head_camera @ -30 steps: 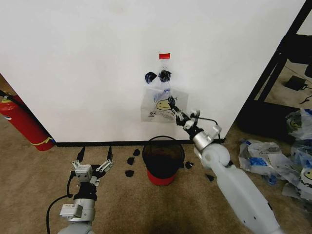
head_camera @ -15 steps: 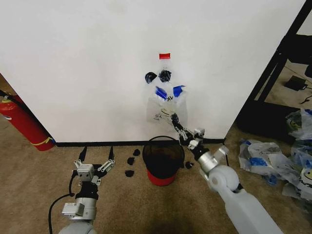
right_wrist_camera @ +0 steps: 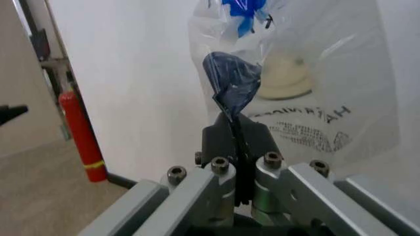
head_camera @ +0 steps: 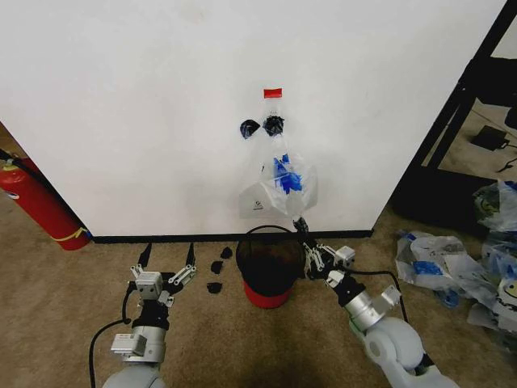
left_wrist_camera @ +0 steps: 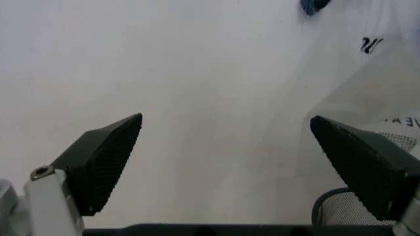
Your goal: Pick up the garbage bag from the wall and place it over the trash bin.
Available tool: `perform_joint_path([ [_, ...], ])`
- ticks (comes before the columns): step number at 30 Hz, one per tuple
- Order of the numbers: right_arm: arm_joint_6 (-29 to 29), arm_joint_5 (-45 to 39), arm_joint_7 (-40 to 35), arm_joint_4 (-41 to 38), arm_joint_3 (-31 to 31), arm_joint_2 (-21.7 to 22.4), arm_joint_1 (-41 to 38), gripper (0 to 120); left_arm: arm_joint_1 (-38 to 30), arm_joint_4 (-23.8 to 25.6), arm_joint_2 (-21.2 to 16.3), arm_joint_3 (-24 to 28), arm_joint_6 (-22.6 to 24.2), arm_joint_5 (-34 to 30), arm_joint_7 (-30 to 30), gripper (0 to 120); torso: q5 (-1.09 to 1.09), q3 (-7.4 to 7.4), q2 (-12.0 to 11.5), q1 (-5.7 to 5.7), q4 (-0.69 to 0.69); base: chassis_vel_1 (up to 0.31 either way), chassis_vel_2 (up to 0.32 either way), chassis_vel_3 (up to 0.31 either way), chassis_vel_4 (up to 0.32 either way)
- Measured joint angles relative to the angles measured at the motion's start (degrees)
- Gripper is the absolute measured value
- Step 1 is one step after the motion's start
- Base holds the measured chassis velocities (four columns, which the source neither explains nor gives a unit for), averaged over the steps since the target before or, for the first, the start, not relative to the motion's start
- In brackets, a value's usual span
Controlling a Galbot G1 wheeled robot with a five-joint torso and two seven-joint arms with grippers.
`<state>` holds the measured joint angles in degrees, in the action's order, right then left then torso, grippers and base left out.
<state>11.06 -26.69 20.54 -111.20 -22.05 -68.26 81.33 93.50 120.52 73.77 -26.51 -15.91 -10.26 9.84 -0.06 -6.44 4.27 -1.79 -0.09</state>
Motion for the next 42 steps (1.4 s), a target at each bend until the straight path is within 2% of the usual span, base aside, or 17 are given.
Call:
perform_joint_path([
  [11,2.4,5.2,0.9,-0.7,-0.8,-1.2,4.5,0,-0.4,-0.3,-0.4,0.3,-0.3,-0.4,0.0,100,-0.01,0.0,0.0,0.0,0.01,0.0,0.0,0.0,0.0],
  [17,4.3,8.7,1.2,0.8,-1.2,-3.8,6.8,0,-0.4,-0.7,-0.5,0.1,-0.7,-0.8,-0.1,100,-0.01,0.0,0.0,-0.01,0.01,0.0,0.0,0.0,0.0],
  [42,7.9,13.7,1.4,6.0,-1.2,-5.6,9.1,0,-0.7,-1.3,-0.3,0.0,-0.9,-1.2,-0.1,100,-0.01,-0.01,0.0,-0.01,0.01,0.0,0.0,0.0,0.0],
])
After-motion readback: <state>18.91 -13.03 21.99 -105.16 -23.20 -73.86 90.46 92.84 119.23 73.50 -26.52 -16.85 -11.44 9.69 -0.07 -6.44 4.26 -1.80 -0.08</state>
